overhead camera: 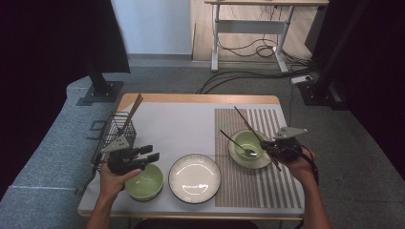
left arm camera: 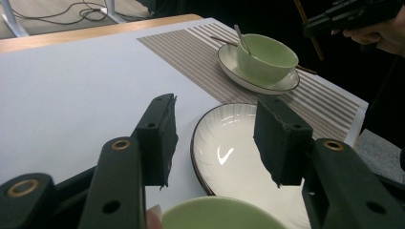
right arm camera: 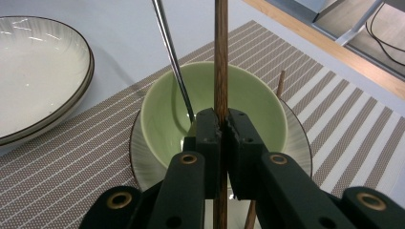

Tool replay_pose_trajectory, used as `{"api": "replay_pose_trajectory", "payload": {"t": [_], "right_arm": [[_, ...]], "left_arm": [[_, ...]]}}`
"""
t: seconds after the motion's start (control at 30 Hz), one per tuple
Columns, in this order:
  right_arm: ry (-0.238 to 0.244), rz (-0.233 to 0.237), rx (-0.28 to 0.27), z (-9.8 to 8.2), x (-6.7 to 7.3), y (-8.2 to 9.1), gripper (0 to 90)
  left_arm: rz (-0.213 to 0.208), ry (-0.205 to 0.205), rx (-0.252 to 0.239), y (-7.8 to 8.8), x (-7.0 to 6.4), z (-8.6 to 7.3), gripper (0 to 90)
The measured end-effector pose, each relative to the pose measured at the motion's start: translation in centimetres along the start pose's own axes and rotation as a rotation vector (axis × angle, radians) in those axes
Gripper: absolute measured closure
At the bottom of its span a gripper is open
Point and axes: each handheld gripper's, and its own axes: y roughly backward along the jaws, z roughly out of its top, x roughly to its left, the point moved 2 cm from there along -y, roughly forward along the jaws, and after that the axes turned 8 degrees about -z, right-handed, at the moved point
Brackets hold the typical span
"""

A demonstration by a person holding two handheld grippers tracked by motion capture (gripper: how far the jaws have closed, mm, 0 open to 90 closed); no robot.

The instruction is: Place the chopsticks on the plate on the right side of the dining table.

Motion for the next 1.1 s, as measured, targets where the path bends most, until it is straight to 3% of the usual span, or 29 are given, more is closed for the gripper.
{"api": "replay_pose_trajectory", "payload": {"t": [0.77, 1.1], "right_arm": [[-0.102, -0.015, 0.015, -1.5, -2.0, -0.1, 84.6], [-0.124, -0.028, 0.036, -2.5, -2.8, -0.7, 84.6]], "left_arm": [[-0.005, 0.004, 0.001, 0.0, -0.1, -0.1, 50.0], [-0.006, 0.006, 0.005, -0.1, -0.1, -0.2, 50.0]]}}
